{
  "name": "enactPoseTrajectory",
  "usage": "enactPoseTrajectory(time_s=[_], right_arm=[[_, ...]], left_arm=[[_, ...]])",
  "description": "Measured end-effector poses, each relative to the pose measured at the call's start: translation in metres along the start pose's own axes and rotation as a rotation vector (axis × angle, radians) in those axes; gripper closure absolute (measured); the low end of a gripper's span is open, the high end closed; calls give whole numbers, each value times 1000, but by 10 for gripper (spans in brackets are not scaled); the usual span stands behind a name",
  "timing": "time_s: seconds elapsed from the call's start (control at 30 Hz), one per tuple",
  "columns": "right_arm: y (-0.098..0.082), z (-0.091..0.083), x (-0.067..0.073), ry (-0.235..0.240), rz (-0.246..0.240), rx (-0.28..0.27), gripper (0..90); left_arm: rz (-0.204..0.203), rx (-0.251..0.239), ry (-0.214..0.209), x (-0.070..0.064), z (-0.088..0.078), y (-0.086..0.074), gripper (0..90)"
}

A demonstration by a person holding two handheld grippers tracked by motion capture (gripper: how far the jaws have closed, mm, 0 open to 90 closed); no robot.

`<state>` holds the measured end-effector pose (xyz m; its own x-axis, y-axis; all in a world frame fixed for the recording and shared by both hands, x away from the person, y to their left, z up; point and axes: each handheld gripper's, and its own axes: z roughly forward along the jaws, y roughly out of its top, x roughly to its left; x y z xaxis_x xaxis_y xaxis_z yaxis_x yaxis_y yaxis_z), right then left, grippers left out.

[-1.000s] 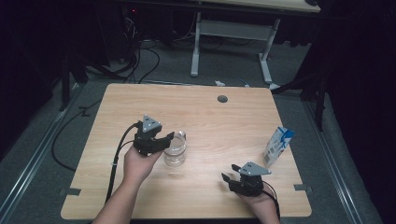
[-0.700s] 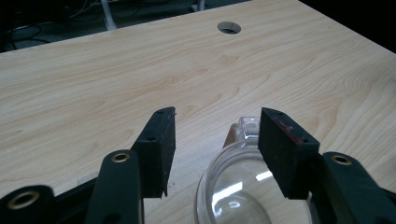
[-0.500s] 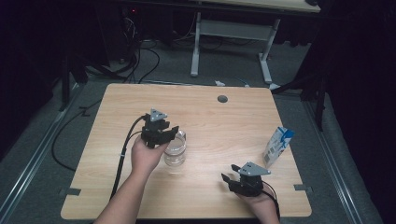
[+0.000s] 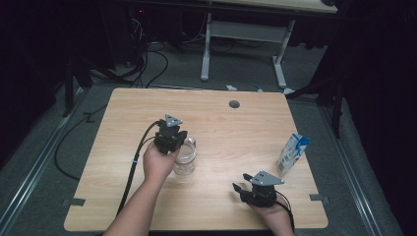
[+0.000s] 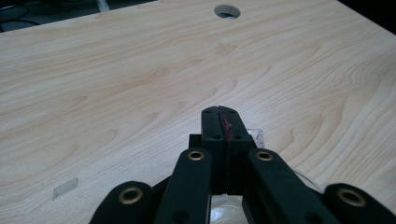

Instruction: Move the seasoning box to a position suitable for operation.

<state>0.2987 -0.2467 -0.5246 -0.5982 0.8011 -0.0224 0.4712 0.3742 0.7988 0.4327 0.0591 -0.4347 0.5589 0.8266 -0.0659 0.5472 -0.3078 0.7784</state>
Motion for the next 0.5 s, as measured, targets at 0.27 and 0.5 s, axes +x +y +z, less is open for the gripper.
enactPoseTrajectory(time_s=[0.27,0.5], right_arm=[[0,0,2,2,-7,-2,440],[1,0,3,3,-15,0,440]], left_arm=[[2,17,5,-4,3,-1,900],[11,23,14,-5,6,0,900]])
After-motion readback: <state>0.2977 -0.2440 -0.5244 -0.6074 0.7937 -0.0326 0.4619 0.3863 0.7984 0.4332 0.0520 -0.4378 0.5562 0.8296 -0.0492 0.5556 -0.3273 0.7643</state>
